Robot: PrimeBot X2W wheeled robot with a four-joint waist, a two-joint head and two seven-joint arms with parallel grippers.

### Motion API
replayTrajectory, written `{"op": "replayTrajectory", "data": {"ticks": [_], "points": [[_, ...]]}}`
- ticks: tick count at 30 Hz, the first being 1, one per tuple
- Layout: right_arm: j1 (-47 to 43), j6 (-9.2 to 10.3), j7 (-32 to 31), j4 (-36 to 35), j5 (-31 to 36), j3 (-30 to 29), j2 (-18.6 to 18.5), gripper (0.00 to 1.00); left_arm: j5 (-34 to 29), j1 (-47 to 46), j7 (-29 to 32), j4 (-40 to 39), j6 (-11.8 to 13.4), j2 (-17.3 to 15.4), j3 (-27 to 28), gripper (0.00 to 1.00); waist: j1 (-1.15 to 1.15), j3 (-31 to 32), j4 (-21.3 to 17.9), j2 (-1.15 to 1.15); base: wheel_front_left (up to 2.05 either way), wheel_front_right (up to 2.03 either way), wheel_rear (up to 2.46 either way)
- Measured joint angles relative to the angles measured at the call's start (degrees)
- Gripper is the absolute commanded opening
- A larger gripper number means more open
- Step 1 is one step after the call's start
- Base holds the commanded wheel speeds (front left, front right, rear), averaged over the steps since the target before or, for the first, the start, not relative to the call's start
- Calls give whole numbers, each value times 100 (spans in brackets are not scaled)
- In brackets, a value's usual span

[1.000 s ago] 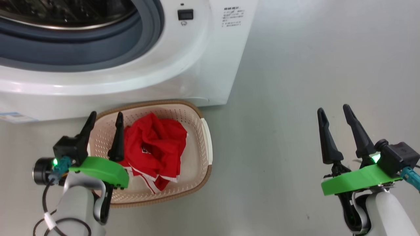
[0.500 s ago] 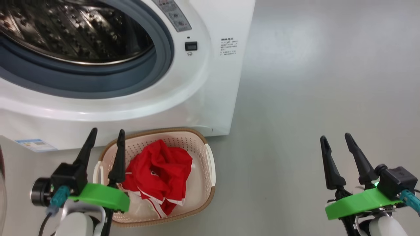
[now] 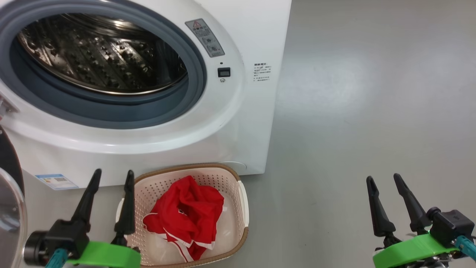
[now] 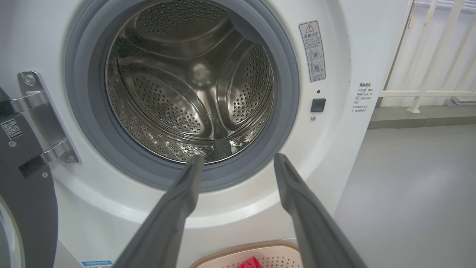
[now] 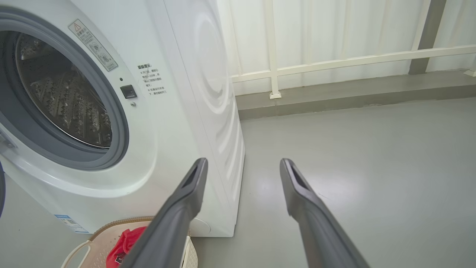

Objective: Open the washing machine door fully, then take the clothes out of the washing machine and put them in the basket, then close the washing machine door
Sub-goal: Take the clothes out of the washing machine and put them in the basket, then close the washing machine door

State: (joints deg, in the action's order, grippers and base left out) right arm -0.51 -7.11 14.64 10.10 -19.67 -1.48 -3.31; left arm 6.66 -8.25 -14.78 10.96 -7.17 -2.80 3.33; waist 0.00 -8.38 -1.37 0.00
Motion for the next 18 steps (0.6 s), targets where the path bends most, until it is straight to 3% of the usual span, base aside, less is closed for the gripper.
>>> {"op": "replayTrajectory", "data": {"ticks": [18], "points": [[-190, 0, 0, -68, -9, -116, 0, 100, 48, 605, 0, -519, 0, 24, 297, 100, 0, 187, -57, 0, 0, 0, 0]]}}
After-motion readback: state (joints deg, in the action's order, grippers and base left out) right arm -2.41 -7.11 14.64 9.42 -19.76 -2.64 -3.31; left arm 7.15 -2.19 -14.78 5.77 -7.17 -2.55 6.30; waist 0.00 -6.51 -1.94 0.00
